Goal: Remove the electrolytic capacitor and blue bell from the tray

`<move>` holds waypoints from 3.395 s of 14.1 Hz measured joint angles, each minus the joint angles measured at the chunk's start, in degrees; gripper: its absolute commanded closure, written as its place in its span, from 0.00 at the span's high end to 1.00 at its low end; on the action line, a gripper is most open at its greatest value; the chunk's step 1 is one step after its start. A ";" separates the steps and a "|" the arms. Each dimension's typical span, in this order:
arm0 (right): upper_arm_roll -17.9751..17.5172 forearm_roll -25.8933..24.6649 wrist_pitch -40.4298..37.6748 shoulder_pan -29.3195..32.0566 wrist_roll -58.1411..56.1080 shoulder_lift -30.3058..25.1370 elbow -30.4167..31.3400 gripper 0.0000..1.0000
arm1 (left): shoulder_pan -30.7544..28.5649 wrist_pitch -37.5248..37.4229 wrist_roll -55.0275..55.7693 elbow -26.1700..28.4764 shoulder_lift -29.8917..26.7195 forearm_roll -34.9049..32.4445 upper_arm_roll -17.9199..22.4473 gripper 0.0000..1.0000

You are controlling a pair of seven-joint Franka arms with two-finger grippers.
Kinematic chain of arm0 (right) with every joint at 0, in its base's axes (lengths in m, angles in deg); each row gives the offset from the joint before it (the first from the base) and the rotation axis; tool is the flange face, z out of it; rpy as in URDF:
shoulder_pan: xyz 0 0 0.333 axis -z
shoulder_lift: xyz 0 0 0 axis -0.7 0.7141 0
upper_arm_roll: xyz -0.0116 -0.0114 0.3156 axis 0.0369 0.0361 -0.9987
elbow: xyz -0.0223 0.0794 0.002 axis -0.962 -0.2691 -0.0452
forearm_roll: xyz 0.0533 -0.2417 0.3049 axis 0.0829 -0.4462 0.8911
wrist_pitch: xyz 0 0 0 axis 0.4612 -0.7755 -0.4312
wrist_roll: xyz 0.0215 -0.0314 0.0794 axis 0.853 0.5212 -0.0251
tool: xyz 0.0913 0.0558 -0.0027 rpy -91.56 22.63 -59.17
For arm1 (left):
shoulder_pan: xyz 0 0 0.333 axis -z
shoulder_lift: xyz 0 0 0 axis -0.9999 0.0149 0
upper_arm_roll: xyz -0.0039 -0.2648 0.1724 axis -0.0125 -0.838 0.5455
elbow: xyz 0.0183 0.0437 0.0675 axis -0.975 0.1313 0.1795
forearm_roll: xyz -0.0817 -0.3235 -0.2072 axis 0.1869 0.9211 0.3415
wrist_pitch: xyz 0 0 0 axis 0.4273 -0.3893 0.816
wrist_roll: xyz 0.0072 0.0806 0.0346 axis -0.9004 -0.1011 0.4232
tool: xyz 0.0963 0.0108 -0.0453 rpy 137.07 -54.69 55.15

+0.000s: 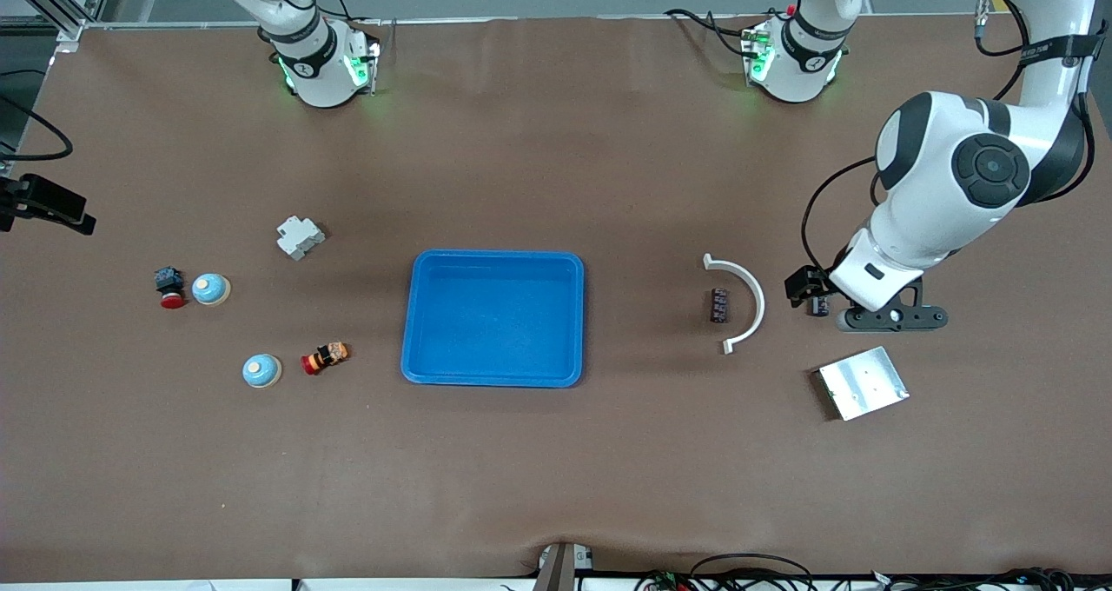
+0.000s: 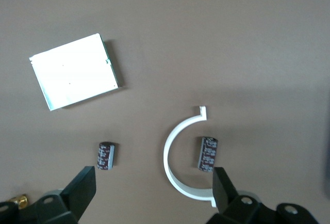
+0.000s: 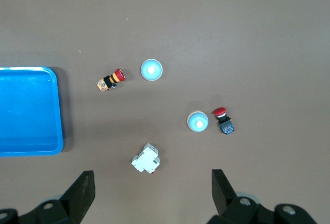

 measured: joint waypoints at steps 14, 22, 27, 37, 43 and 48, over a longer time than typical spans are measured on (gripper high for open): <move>0.10 -0.05 0.00 0.08 0.00 0.00 0.00 1.00 | -3.37 -5.00 -0.31 -4.49 -2.50 1.10 -0.89 1.00; 0.07 -0.05 -0.01 0.08 -0.01 0.00 0.00 1.00 | -5.43 -7.65 -0.36 -5.55 -5.08 4.74 -0.90 1.00; -0.09 -0.05 -0.01 0.08 -0.01 0.00 -0.01 1.00 | -7.13 -7.96 -0.98 -6.89 -6.28 6.54 -1.07 1.00; -0.26 -0.05 -0.11 0.08 -0.03 0.00 -0.03 1.00 | 1.48 -23.92 -1.04 -7.08 -17.74 6.50 2.85 1.00; -0.21 -0.05 -0.12 0.08 -1.10 0.00 -0.06 1.00 | 2.85 -31.39 -1.23 -7.00 -23.39 6.49 4.82 1.00; -0.26 -0.05 -0.12 0.08 -1.17 0.00 -0.06 1.00 | 3.75 -31.90 -1.93 -10.71 -19.88 6.49 6.93 1.00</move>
